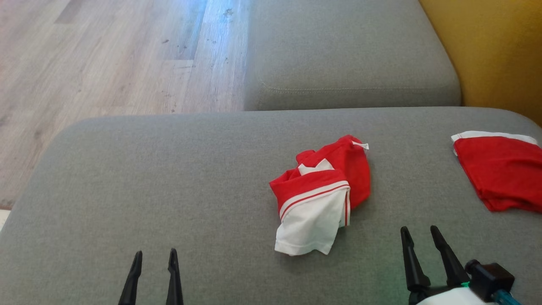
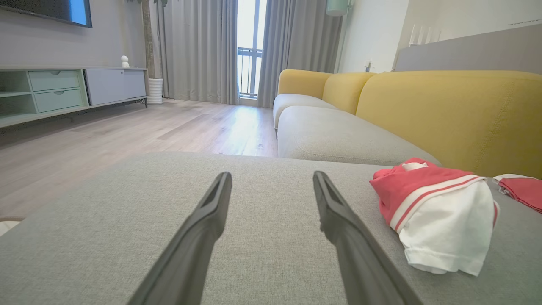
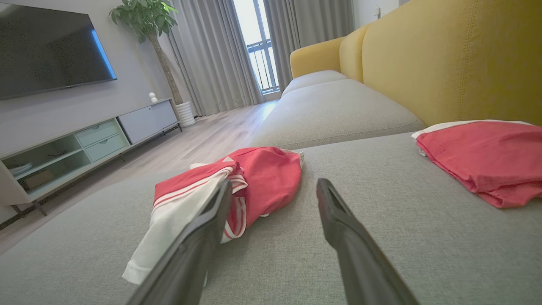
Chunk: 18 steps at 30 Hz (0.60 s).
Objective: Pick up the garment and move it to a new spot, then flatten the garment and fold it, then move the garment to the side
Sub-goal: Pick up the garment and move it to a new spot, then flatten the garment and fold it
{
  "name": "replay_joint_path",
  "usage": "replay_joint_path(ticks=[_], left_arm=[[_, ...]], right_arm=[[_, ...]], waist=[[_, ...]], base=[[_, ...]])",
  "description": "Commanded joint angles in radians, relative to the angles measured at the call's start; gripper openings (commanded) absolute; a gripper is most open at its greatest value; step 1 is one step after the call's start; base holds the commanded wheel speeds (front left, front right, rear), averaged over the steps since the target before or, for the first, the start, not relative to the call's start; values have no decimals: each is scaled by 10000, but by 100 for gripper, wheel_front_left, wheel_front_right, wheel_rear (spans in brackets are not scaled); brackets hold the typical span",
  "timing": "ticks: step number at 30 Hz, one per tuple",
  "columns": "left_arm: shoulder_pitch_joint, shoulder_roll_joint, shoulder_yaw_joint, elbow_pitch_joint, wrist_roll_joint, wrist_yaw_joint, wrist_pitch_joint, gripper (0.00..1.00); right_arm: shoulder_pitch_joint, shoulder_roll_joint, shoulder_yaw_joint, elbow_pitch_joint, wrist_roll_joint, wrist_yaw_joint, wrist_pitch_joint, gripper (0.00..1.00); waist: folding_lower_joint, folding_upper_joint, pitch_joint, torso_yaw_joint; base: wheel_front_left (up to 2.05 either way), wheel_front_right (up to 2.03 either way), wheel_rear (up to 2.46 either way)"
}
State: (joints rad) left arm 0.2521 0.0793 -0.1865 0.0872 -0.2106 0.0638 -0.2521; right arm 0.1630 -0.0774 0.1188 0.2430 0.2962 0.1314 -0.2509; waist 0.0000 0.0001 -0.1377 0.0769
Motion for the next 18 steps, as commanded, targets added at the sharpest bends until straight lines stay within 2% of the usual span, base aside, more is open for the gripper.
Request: replay_joint_path(ticks=[1, 11, 14, 15, 18], left_arm=[[-354, -139, 430, -255, 111, -50, -97, 100], [-989, -225, -233, 238, 437, -638, -97, 100], [-1748, -250, -833, 686, 599, -884, -97, 100], [-2411, -267, -1307, 1062, 654, -1034, -40, 100], [-3513, -282, -2076, 1577, 638, -1171, 296, 100]], right_arm=[[-285, -57, 221, -238, -58, -7, -109, 100], [-393, -48, 299, -345, -45, -7, -109, 100], [-506, -76, 371, -429, -64, -7, -109, 100], [-585, -103, 396, -496, -79, -7, -109, 100], [-720, -152, 494, -564, -99, -7, -109, 100]], waist=[[0, -1, -46, -30], [0, -1, 111, -417], [0, -1, 367, -760], [0, -1, 564, -1011], [0, -1, 920, -1483]], base=[[0, 0, 0], [0, 0, 0], [0, 0, 0], [0, 0, 0], [0, 0, 0]])
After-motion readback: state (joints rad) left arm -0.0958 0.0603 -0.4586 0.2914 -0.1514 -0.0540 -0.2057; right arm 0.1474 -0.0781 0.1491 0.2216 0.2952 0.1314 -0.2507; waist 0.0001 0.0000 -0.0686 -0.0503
